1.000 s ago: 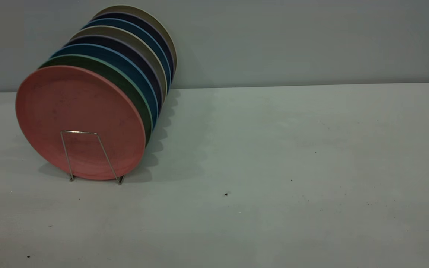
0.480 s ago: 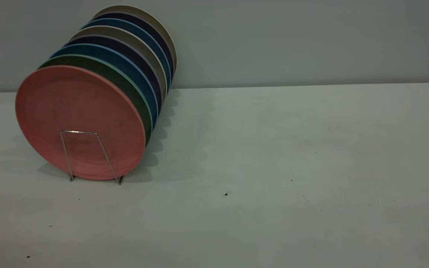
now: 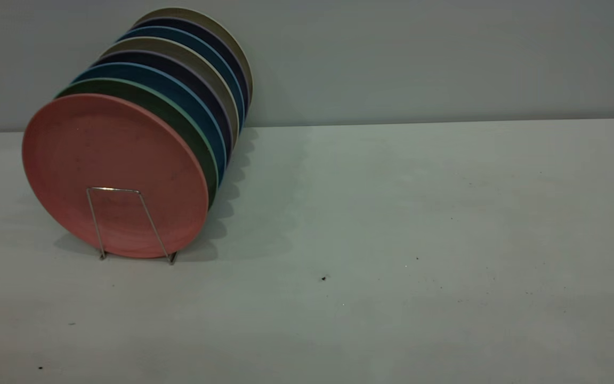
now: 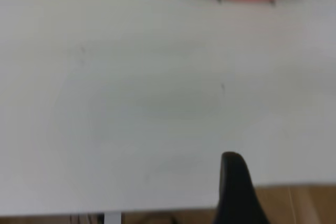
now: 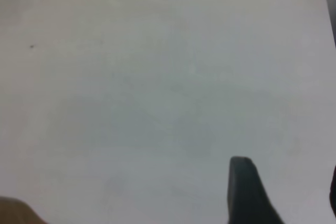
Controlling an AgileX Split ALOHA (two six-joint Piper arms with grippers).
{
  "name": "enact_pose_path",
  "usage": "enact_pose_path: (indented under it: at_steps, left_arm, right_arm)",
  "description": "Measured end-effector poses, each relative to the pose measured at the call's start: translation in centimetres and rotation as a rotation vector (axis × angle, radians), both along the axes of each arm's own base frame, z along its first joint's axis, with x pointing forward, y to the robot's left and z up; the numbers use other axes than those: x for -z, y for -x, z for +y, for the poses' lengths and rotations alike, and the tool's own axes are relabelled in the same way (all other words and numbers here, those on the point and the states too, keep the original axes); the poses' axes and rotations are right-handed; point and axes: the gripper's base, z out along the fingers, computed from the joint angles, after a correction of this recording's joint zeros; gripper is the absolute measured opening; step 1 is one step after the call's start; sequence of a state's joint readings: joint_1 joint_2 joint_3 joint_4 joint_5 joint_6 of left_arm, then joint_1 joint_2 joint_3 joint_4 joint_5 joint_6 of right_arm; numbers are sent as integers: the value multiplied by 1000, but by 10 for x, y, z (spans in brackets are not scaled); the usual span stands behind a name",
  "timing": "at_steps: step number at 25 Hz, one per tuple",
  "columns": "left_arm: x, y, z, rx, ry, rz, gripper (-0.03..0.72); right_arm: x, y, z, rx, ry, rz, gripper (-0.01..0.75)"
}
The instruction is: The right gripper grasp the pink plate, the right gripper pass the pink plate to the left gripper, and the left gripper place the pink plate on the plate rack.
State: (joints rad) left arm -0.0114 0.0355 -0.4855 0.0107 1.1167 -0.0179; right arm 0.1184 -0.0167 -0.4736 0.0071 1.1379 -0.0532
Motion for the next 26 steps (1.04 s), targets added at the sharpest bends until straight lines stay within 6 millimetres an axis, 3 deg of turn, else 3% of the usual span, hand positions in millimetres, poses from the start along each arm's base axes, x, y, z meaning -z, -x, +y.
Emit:
enact_pose_path:
  at_steps: [3, 26]
  left_arm:
    - [1, 8, 0, -8, 0, -43, 495]
    - [2, 9, 0, -8, 0, -44, 495]
  right_arm:
    - [0, 0, 0, 0, 0, 0, 393]
    - [0, 0, 0, -1, -1, 1, 389]
